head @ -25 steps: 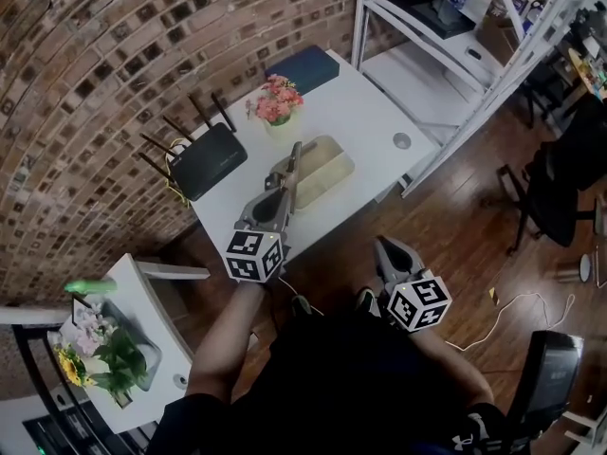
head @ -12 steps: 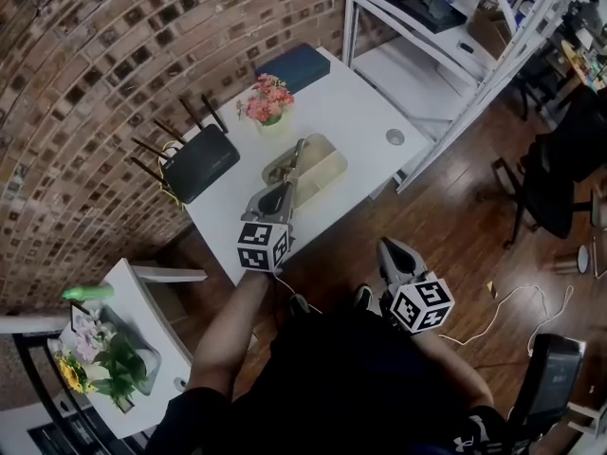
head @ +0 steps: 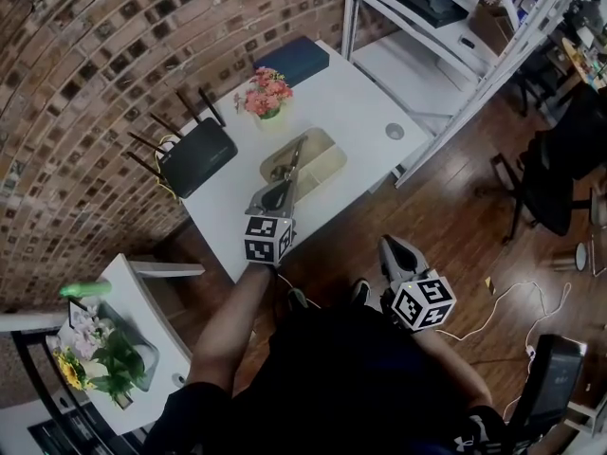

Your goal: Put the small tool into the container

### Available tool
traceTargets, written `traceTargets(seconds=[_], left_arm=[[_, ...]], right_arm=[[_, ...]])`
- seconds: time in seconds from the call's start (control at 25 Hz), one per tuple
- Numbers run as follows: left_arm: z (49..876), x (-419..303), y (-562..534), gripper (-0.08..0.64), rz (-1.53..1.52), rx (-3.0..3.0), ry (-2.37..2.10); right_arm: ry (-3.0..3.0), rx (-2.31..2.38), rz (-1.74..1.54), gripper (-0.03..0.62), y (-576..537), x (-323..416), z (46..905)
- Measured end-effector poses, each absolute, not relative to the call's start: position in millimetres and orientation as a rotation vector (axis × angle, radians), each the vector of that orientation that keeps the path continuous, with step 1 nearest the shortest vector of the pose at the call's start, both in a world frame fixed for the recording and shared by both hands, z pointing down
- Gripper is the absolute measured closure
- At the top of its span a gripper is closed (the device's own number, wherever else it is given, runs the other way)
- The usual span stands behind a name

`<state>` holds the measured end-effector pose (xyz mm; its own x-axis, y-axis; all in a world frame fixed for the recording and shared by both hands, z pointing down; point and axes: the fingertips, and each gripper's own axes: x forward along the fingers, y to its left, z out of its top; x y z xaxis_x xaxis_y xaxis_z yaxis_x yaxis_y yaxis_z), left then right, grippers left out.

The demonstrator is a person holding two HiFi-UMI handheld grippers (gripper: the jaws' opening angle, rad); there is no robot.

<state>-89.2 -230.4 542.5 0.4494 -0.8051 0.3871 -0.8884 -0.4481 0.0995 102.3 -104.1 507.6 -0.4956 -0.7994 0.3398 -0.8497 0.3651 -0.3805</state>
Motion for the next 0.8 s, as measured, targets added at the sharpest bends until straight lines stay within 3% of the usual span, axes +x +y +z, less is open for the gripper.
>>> traceTargets(seconds=[0.8], left_arm=[[580.7,-76.6,-229.6,0.537,0.61,2.315,-1.319]], right_arm=[[-2.537,1.457,0.832,0.583,-109.5,90.2,514.0]])
